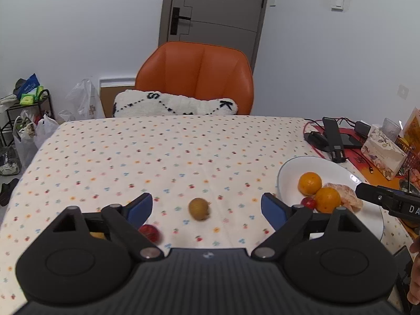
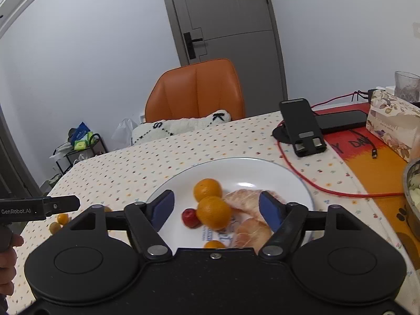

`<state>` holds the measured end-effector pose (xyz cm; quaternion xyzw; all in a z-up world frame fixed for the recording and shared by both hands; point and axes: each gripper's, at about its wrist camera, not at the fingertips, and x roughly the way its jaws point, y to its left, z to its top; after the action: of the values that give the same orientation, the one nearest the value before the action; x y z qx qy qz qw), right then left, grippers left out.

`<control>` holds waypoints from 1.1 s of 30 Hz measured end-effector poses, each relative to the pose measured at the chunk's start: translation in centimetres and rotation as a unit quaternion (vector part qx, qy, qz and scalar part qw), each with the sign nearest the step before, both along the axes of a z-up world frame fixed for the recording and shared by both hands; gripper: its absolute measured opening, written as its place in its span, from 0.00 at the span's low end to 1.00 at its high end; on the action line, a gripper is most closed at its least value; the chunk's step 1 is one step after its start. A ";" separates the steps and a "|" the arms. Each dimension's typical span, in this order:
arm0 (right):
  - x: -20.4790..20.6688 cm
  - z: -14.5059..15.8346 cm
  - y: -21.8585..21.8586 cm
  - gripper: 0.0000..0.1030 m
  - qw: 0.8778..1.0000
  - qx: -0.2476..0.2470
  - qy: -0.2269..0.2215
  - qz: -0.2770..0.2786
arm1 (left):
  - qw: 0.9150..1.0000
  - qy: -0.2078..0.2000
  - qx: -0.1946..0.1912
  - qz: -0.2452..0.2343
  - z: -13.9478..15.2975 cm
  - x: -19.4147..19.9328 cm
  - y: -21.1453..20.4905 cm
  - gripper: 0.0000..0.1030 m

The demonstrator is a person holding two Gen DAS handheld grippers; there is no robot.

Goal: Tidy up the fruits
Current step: 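Move both open tools back from the plate to the remaining fruit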

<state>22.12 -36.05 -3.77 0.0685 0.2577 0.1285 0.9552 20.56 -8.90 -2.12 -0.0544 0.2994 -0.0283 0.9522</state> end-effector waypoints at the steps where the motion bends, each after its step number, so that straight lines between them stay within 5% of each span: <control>1: -0.1 0.0 0.3 0.71 1.000 -0.001 0.000 0.002 | 1.000 -0.001 -0.001 0.002 0.0 -0.2 0.3 0.87; 23: -1.8 0.2 6.6 0.84 0.998 0.001 0.002 0.057 | 0.999 -0.006 -0.010 0.047 -0.4 -3.1 6.4 0.90; 33: -1.2 -0.3 9.5 0.84 0.996 -0.001 0.008 0.091 | 0.998 0.010 -0.015 0.054 -1.5 -3.3 8.4 0.81</control>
<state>20.89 -26.58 -4.04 0.0445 0.2707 0.2140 0.9375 17.25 -0.49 -3.66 -0.0853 0.3046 0.0193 0.9485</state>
